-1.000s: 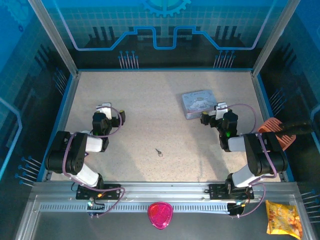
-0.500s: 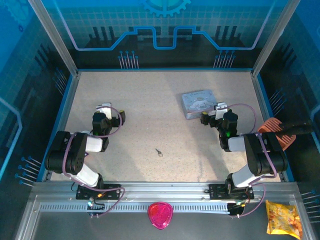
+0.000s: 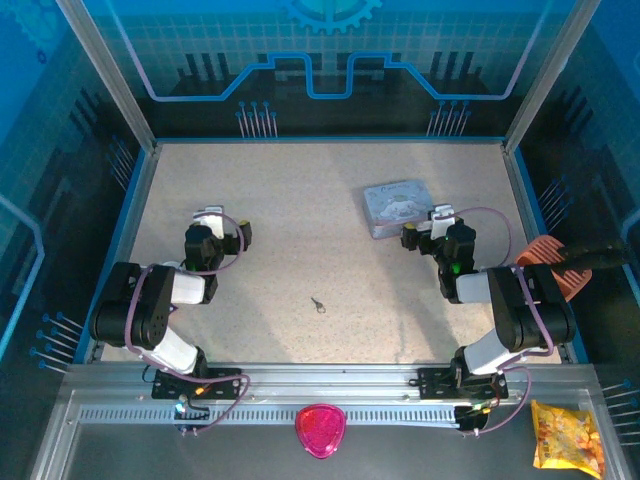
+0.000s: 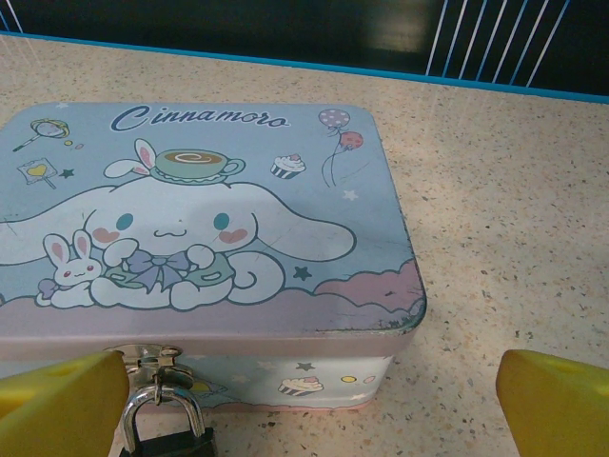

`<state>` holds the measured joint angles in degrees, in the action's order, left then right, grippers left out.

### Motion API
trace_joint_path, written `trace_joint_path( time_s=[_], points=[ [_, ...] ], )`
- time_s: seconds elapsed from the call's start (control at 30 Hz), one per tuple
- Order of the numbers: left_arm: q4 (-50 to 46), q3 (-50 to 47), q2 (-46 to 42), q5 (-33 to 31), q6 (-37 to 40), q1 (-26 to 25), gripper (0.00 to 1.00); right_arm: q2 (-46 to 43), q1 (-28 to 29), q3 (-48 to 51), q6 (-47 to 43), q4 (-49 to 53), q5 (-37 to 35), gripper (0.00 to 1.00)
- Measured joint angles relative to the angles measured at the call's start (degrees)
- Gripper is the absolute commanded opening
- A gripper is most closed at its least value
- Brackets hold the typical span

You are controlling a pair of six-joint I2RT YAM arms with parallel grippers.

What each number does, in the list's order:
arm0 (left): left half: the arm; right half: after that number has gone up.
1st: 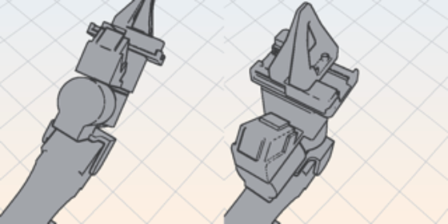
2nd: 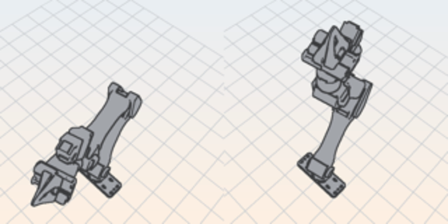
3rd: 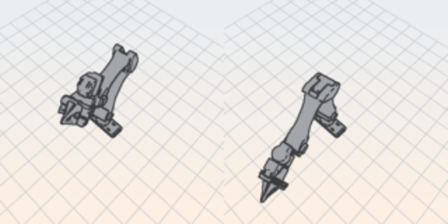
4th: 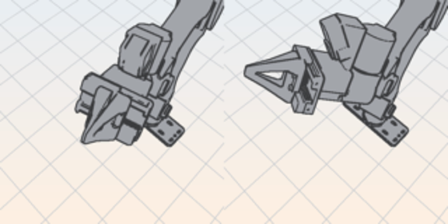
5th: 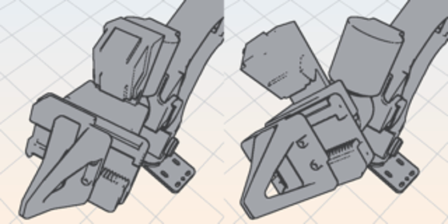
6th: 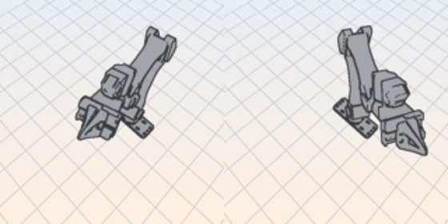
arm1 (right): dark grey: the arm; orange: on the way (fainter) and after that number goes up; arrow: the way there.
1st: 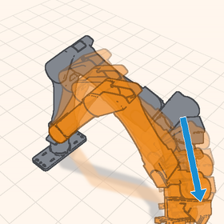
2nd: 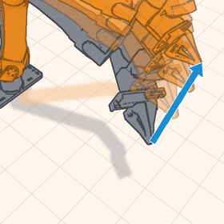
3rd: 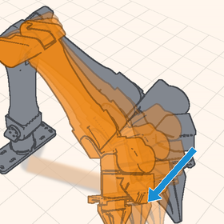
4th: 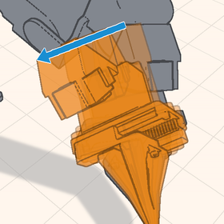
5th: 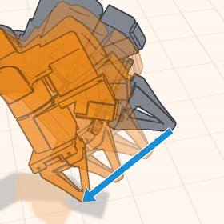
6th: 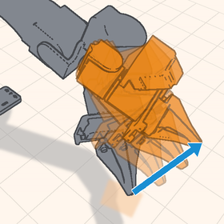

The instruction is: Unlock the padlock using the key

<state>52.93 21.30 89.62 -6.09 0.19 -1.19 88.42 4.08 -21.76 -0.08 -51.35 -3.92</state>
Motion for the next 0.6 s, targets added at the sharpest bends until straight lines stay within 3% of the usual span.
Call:
trace_joint_path(
  time_s=[0.27,0.43,0.6],
  points=[
    [-6.05,-0.04,-8.44,2.54,1.49,-0.72,0.99,-9.62,0.00,-3.82,-0.66,12.85,2.05,1.00],
    [-19.85,3.78,-21.03,2.97,-0.35,-1.62,0.99,-19.96,0.17,-9.03,0.13,23.69,4.48,1.00],
    [-34.91,14.47,-30.10,4.33,-8.17,-1.66,0.99,-28.39,0.76,-18.62,6.05,39.60,6.10,1.00]
  ],
)
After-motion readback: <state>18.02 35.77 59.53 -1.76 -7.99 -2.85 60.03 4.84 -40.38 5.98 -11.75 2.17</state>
